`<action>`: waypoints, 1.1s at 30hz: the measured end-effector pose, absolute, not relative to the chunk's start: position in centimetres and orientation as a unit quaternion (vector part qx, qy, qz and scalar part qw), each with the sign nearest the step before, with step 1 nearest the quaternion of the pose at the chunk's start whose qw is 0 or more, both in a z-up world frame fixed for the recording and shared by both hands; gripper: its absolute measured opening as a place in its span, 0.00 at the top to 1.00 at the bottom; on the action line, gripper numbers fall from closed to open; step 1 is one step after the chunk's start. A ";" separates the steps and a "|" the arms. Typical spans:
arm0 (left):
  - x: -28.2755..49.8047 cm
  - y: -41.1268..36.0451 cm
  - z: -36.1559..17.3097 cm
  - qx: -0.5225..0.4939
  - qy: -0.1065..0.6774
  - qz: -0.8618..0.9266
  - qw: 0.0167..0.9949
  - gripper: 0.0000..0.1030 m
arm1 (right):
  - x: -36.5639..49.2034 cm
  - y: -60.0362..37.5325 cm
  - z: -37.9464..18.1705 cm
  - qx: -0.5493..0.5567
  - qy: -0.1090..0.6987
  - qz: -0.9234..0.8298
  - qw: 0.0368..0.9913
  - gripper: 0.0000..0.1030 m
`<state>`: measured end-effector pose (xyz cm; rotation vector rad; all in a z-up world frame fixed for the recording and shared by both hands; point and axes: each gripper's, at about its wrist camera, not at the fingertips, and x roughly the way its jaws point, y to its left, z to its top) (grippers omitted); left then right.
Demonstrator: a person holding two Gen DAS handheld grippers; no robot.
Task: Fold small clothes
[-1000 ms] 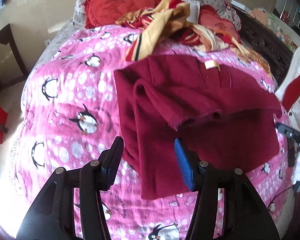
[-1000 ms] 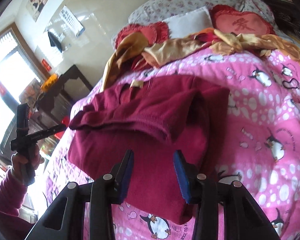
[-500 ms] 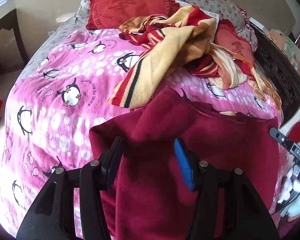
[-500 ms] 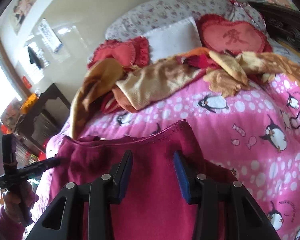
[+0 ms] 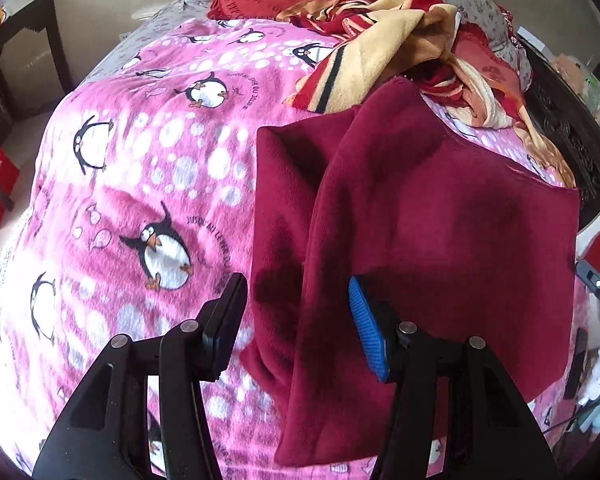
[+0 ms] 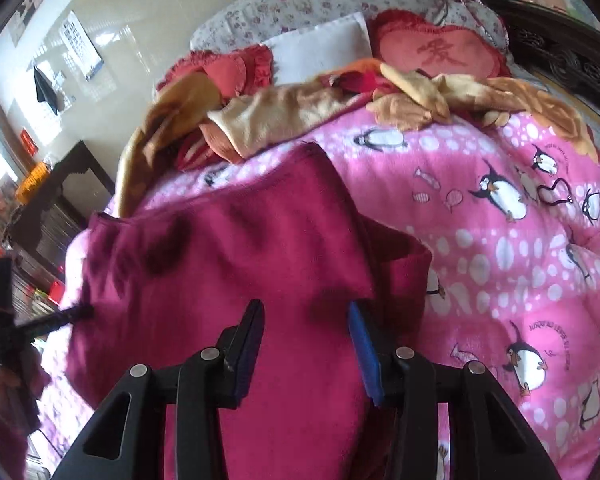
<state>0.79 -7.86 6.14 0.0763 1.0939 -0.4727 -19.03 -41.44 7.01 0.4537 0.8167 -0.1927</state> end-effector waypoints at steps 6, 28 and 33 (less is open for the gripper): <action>-2.5 -6.5 6.7 0.063 0.499 -0.221 0.836 0.49 | -24.2 -38.5 8.4 0.213 0.393 -0.071 0.892 0.59; -5.3 -4.3 3.6 0.012 0.529 -0.279 0.802 0.83 | -27.6 -36.2 4.7 0.232 0.438 -0.086 0.864 0.59; -5.7 -3.4 3.3 0.016 0.524 -0.262 0.810 0.87 | -26.9 -36.9 2.5 0.232 0.478 -0.098 0.841 0.59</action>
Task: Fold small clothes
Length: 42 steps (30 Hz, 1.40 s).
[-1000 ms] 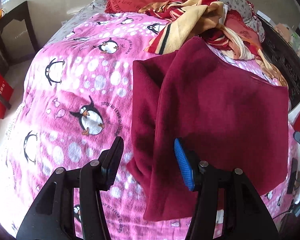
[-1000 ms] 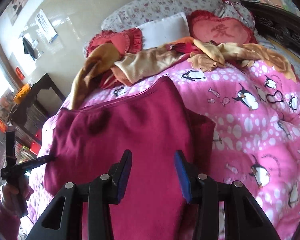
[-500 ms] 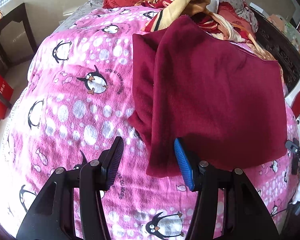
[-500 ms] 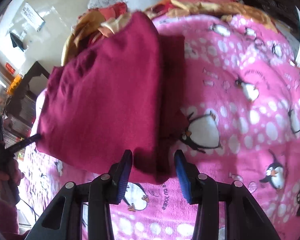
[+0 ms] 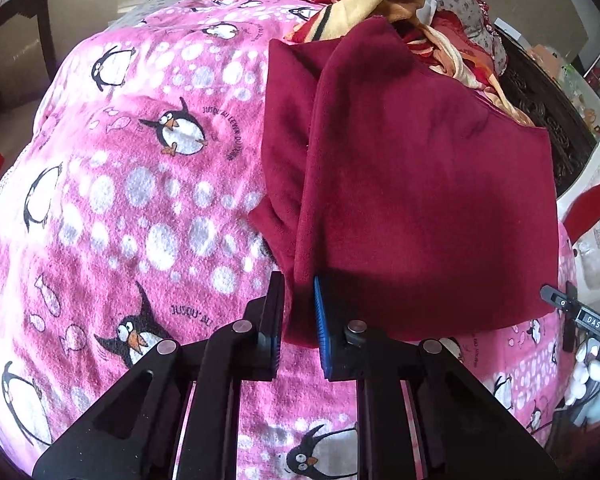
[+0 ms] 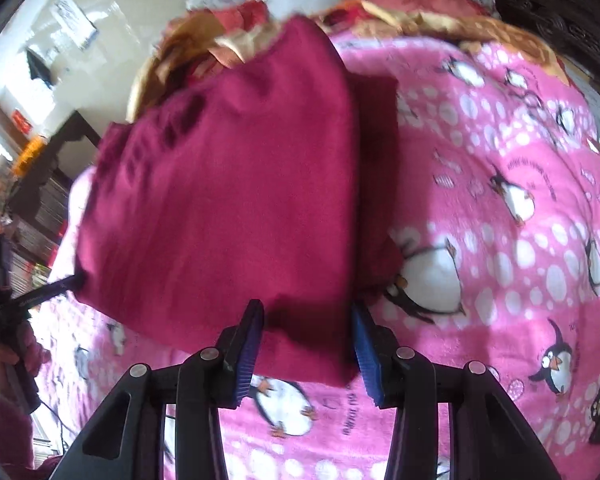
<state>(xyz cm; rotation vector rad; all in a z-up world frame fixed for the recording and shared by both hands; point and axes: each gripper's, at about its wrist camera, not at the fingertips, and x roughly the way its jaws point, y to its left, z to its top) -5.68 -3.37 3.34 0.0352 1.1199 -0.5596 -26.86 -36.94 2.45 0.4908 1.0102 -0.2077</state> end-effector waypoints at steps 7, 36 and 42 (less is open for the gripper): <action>-6.3 -2.8 3.3 0.020 0.519 -0.261 0.814 0.87 | -26.8 -36.8 5.7 0.229 0.450 -0.102 0.857 0.59; -5.6 -1.8 3.3 -0.018 0.514 -0.279 0.811 0.82 | 2.5 -20.0 5.3 0.123 0.459 0.071 0.877 0.58; -3.5 -0.6 5.1 -0.053 0.490 -0.271 0.827 0.40 | 3.2 -20.9 5.9 0.158 0.456 0.089 0.871 0.56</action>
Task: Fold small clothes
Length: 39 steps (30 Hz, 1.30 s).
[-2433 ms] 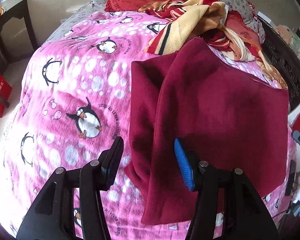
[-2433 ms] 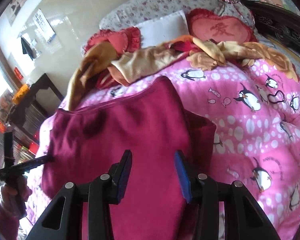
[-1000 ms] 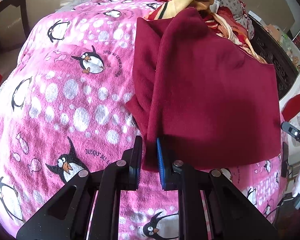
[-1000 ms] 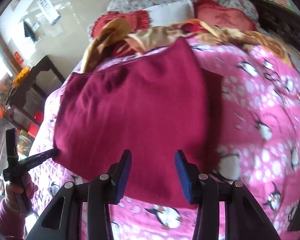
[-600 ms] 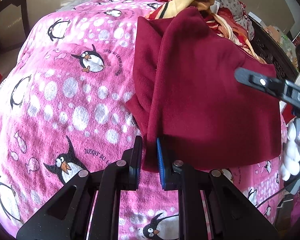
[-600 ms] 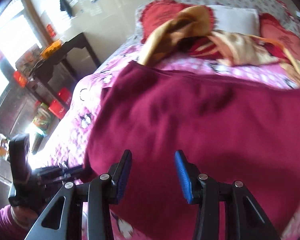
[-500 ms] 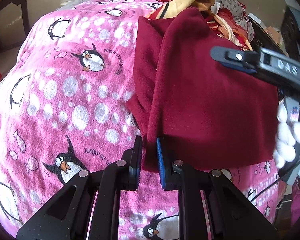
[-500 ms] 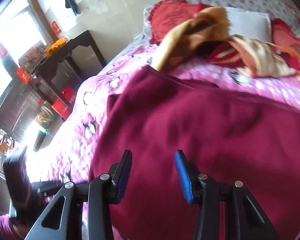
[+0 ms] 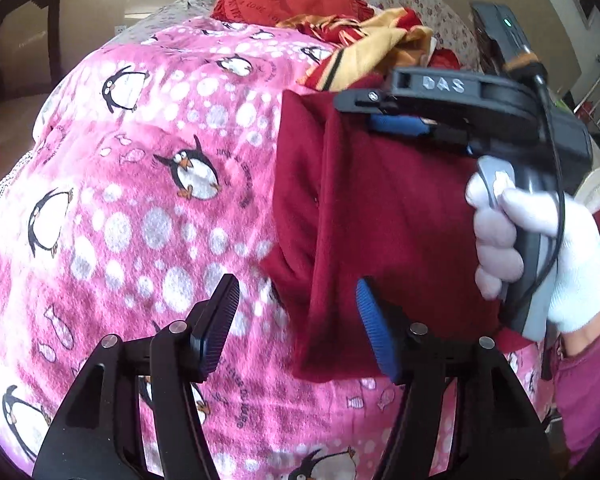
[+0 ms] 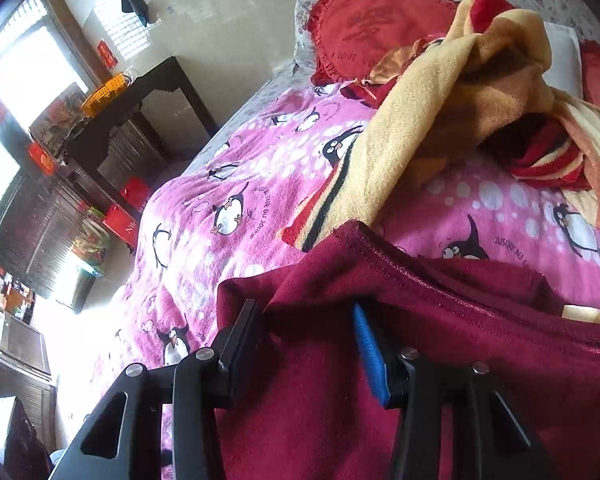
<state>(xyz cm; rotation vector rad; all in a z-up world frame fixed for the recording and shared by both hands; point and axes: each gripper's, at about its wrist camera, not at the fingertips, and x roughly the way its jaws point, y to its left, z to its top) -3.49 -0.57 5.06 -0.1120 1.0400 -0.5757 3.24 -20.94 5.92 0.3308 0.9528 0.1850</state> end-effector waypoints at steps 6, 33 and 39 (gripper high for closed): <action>-0.5 -2.4 4.1 -0.074 0.507 -0.274 0.814 0.41 | 1.3 -22.6 6.6 0.213 0.461 0.114 0.854 0.53; -4.4 -7.8 8.0 -0.073 0.437 -0.348 0.826 0.70 | 2.9 -20.4 8.4 0.211 0.508 0.166 0.818 0.29; -5.3 -8.2 8.2 -0.045 0.436 -0.336 0.833 0.70 | 4.1 -17.6 6.8 0.115 0.556 0.148 0.810 0.35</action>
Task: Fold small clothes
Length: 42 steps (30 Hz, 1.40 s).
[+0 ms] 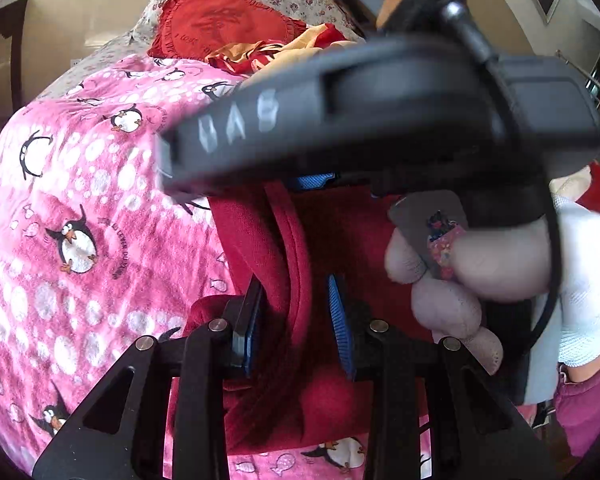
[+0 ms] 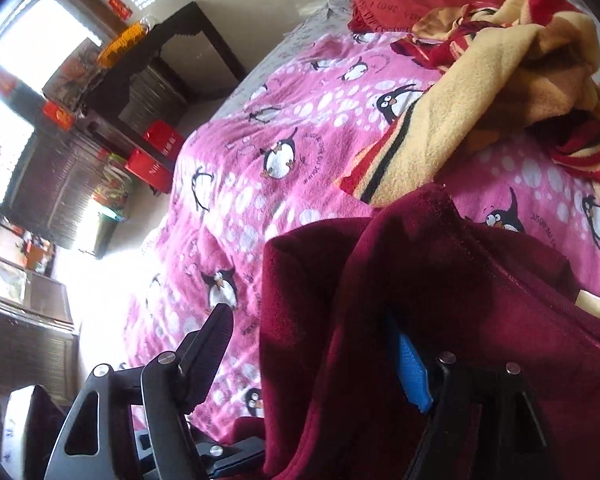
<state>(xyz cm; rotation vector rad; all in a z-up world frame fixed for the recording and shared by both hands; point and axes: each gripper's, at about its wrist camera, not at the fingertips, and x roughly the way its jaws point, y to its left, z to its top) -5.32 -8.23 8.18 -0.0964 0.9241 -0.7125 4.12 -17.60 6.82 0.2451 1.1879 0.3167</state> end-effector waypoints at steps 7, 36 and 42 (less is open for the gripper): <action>-6.4 -5.8 8.3 -0.023 0.437 -0.329 0.837 0.62 | 1.7 -19.5 6.9 0.084 0.512 0.130 0.845 0.78; -9.8 -8.9 10.4 0.001 0.430 -0.400 0.809 0.78 | -5.5 -26.3 9.8 0.177 0.438 0.109 0.874 0.84; -13.3 -14.6 13.5 0.026 0.403 -0.456 0.793 0.81 | -8.9 -30.7 12.7 0.182 0.403 0.079 0.893 0.85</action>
